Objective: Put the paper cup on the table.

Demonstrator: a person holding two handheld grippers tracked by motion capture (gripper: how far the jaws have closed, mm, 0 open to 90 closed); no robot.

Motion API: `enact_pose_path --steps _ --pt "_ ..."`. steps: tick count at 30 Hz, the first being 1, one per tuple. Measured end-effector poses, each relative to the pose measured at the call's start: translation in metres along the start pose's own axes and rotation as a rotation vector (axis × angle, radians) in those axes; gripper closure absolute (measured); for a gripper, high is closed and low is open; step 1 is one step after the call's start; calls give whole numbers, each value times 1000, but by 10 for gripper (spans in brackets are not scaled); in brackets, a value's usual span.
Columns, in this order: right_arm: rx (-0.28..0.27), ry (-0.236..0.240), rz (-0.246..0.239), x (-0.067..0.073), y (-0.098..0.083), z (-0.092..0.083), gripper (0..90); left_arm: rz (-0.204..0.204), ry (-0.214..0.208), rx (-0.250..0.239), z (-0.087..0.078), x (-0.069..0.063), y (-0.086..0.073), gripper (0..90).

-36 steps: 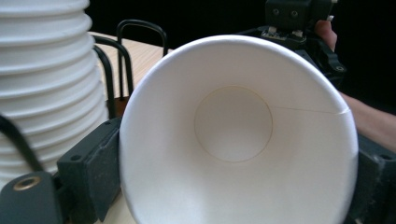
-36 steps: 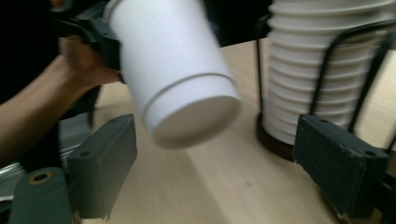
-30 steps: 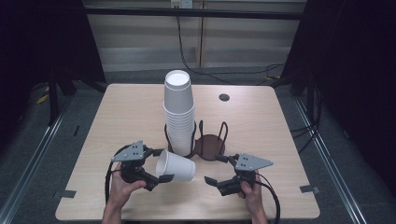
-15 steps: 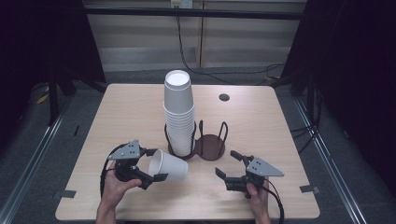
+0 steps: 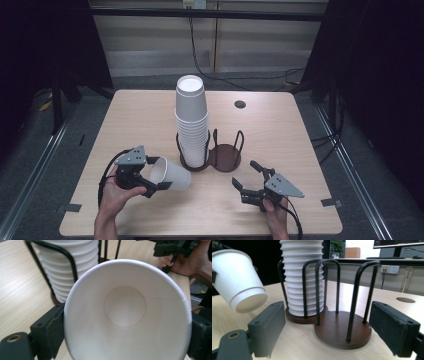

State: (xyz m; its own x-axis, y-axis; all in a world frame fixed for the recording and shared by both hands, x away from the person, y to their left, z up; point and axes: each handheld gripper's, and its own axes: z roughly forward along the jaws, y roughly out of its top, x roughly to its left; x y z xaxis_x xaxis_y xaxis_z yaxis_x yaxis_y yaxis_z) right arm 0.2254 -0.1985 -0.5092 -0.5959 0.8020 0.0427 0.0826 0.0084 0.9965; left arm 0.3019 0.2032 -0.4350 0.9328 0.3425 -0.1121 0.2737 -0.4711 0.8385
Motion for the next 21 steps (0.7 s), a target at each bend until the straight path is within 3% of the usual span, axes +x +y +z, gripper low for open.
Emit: enact_pose_path --steps 6,15,17,21 --pt "-28 -52 -6 1 -1 -2 125 -24 65 18 -10 11 1 95" --pt "-69 -55 -18 2 -3 -5 124 -41 124 65 -22 24 1 93" --pt "-67 -54 -16 2 -3 -5 124 -57 131 61 -24 25 2 93" --pt "-69 -56 -17 2 -3 -5 124 -45 146 58 -30 29 6 92"
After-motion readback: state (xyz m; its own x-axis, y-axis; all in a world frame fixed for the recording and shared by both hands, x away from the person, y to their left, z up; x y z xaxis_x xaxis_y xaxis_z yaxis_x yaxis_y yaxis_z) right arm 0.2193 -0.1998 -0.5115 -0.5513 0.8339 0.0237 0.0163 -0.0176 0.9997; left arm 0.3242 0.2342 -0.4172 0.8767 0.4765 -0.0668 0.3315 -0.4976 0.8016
